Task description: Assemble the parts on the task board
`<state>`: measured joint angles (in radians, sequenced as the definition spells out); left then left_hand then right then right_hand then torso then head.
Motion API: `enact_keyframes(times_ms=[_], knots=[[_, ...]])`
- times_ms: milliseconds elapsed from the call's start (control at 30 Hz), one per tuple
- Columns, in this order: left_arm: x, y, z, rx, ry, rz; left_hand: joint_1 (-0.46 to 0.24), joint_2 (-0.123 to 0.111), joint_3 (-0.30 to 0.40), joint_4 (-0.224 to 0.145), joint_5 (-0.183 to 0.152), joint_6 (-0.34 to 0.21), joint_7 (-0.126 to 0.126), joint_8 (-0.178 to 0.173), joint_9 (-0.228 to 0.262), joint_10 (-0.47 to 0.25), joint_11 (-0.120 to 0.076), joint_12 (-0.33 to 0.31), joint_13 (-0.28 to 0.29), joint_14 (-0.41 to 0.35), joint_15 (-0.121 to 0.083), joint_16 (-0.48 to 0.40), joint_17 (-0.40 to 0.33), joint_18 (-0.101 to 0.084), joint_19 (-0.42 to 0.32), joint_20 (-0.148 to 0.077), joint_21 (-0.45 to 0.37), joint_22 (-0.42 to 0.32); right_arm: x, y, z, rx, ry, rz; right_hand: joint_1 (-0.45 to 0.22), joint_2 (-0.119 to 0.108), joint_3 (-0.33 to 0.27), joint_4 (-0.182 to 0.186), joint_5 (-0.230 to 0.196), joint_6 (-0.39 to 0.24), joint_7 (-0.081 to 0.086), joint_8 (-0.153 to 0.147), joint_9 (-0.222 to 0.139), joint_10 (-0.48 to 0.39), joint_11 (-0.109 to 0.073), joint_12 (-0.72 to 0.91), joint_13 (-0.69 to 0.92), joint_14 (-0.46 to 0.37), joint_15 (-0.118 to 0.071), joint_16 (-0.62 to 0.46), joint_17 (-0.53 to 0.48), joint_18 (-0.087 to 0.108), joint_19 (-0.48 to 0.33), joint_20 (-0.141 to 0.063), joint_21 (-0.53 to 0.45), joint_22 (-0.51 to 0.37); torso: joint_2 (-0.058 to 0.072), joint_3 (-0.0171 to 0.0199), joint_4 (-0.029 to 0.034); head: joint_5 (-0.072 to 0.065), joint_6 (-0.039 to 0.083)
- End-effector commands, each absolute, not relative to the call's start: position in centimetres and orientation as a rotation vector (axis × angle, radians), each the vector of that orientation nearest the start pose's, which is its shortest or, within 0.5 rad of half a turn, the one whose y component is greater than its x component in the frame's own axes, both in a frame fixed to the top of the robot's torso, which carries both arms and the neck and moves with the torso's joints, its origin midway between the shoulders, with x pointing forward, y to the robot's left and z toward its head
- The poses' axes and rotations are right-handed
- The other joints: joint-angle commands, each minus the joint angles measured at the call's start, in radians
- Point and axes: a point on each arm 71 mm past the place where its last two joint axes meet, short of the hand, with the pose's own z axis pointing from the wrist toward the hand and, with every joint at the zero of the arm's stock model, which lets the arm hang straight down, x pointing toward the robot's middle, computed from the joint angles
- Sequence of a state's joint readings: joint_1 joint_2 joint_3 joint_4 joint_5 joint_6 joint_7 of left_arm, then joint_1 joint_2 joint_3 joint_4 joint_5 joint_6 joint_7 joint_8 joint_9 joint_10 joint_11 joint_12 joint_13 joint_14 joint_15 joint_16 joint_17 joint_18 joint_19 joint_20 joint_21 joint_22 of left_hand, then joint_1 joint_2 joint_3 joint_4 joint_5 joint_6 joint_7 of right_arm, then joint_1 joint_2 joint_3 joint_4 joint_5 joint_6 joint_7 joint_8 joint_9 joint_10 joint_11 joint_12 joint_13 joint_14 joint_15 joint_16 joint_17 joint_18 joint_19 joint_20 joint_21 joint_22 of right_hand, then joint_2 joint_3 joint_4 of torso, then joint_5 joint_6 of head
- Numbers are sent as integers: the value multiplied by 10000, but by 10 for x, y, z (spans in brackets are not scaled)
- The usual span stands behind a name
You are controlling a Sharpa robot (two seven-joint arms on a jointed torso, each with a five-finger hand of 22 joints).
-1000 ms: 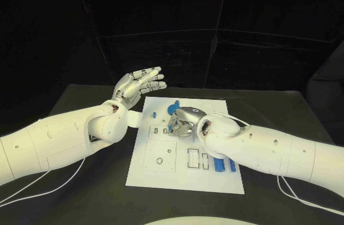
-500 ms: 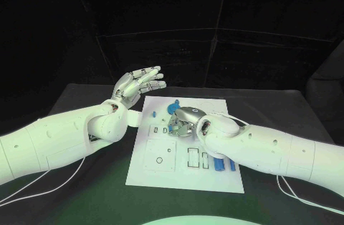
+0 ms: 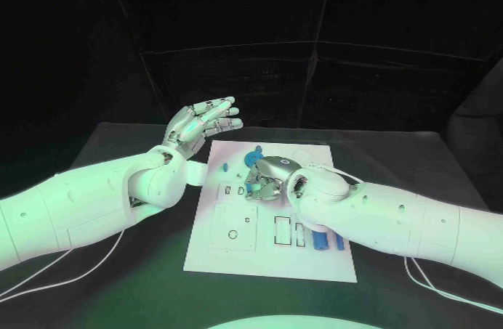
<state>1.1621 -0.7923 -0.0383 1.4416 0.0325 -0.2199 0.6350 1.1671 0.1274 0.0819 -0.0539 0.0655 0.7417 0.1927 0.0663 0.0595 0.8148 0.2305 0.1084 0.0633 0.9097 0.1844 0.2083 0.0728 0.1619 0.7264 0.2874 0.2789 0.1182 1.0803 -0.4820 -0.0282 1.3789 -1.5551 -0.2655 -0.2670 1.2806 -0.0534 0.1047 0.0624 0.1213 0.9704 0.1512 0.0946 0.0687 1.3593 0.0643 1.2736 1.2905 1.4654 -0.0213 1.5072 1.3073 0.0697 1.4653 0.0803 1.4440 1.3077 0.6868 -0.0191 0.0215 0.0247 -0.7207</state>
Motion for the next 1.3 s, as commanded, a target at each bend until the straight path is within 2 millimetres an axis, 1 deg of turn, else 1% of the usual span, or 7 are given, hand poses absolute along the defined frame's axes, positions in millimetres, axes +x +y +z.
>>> enact_keyframes(times_ms=[33,400,667,800,1033,1133,1300], knots=[[496,207,-184,-10295,12188,-17391,7,93,10,-11,17,-39,886,-30,-6,39,16,-10,-4,94,-5,-32,-8,149,82,-10,14,-16,470,-60,-243,-1992,17545,6886,-158,-71,-210,87,-38,-224,33,-104,-19,-112,25,-77,-49,776,89,-38,1415,-170,19,95,-41,57,1,4,4,-7,-5],[499,210,-187,-10341,12459,-17225,104,142,82,-90,18,400,812,36,33,262,-59,89,19,418,-92,44,28,203,296,-43,112,-15,456,-68,-220,-2135,15075,9527,243,-121,-699,418,149,-1522,367,-204,-7,-158,327,-4,2,831,353,105,1689,-190,52,341,11,159,-12,20,4,39,33],[504,223,-194,-9321,13984,-16480,7,36,134,-34,10,2543,-113,633,192,3416,-1213,1237,411,4386,-1410,2024,1331,244,3019,-1236,1698,615,451,-106,-179,-1736,14709,10741,612,148,-751,418,1020,-1183,268,43,41,-306,236,-150,-137,705,286,-182,1227,-113,-120,309,-176,-190,-68,74,-44,124,106],[503,223,-195,-7907,15528,-15860,639,237,1020,-598,-27,3287,-588,873,344,4494,-1761,1323,549,5617,-1929,3418,2369,262,4194,-1846,2653,1084,463,-136,-156,-684,15105,10688,727,237,-717,378,1174,-1152,252,70,37,-333,217,-188,-170,668,266,-276,1086,-84,-186,288,-258,-336,-202,98,-42,76,59],[506,223,-195,-5881,19105,-12834,-364,-330,1032,-120,-133,3644,-995,1068,704,5837,-2188,2345,1564,6348,-2364,10798,10894,190,5570,-2344,4463,2116,479,-189,-130,516,15550,10020,746,267,-715,375,1180,-1136,246,83,36,-330,212,-189,-173,651,260,-321,1016,-74,-208,282,-288,-388,-389,162,-7,124,-54],[508,223,-195,-5217,20594,-10894,-1213,-537,463,573,-97,3826,-1090,1319,911,6140,-2305,3019,2118,6422,-2458,11975,12427,-42,6129,-2419,5958,3936,485,-207,-126,872,15646,9653,752,290,-727,379,1141,-1124,241,94,35,-335,207,-201,-186,642,254,-350,975,-67,-224,275,-310,-425,-482,204,-61,157,-111],[512,218,-194,-4617,22189,-8456,-1491,-547,-1052,2149,-95,3064,-1192,2846,2250,4961,-2396,7968,7053,6496,-2583,13375,14490,-663,6964,-2547,9620,8717,491,-223,-123,1177,15733,9292,756,306,-732,383,1122,-1114,238,102,35,-337,204,-207,-192,635,251,-368,950,-63,-233,271,-322,-445,-579,262,-75,144,-146]])
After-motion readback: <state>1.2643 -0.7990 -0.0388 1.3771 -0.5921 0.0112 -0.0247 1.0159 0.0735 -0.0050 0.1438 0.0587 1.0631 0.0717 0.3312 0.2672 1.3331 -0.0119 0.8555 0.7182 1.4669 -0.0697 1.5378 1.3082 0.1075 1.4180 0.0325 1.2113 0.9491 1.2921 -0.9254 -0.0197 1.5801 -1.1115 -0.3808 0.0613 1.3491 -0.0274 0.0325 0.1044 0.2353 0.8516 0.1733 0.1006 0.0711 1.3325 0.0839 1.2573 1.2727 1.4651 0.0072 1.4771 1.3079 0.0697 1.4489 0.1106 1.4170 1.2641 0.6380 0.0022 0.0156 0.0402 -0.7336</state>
